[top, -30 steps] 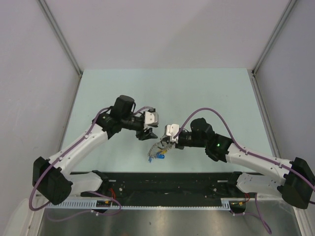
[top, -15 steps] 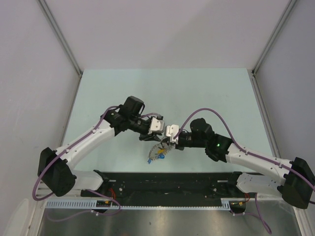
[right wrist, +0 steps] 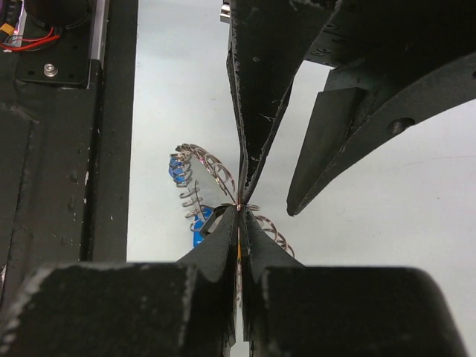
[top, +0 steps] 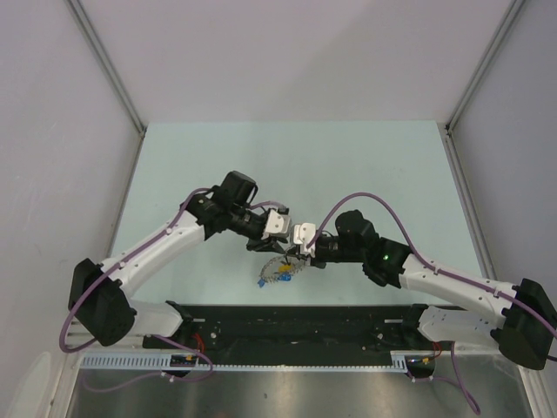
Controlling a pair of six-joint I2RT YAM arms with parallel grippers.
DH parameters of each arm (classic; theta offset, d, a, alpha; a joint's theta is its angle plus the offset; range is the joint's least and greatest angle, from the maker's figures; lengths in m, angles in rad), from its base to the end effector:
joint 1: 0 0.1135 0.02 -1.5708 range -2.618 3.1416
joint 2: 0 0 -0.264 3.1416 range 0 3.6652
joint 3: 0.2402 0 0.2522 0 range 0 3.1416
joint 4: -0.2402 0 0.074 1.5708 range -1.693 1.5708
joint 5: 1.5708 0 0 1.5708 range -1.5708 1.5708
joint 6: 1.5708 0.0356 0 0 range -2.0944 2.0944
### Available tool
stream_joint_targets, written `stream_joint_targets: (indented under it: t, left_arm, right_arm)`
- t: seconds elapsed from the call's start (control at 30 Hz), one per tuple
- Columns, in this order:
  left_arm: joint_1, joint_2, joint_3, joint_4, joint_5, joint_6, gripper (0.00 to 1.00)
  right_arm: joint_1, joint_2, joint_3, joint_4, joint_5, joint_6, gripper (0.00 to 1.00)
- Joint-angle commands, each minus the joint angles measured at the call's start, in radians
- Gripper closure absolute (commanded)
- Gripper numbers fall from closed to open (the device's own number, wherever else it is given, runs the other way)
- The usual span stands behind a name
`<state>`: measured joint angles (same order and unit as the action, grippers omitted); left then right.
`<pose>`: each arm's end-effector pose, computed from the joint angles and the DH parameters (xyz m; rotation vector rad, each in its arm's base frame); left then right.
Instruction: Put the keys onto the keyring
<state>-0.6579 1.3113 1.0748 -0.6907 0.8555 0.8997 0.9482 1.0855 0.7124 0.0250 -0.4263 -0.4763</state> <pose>0.1916 -0.1820 0.2917 1.8273 1.3638 -0.9296 0.1320 0.2091 0.2773 -1.4840 1.2704 0.7229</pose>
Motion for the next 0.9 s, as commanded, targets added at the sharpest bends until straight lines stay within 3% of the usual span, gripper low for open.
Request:
stream_joint_targets:
  t: [0.0,0.2,0.53,0.73,0.87]
  left_arm:
    - [-0.011,0.014,0.013,-0.062,0.169,0.057,0.64]
    - [-0.011,-0.05,-0.06,-0.001,0.091,-0.069,0.61]
    - [0.001,-0.36,-0.355,0.507,-0.111,-0.578,0.53]
    - [0.001,-0.466,-0.516,0.686,-0.41,-0.769,0.49]
    - [0.001,-0.521,-0.572,0.747,-0.602,-0.809,0.45]
  right_arm:
    - [0.004,-0.026,0.042,0.044,-0.016,-0.013,1.0]
    - [0.0,-0.009,0.044,0.053,0.081,-0.008,1.0]
    - [-0.046,0.06,0.097,0.148,0.106,-0.01,1.0]
    - [-0.057,0.135,0.128,0.177,0.034,-0.028,1.0]
    - [-0.058,0.186,0.147,0.184,-0.015,-0.033,1.0]
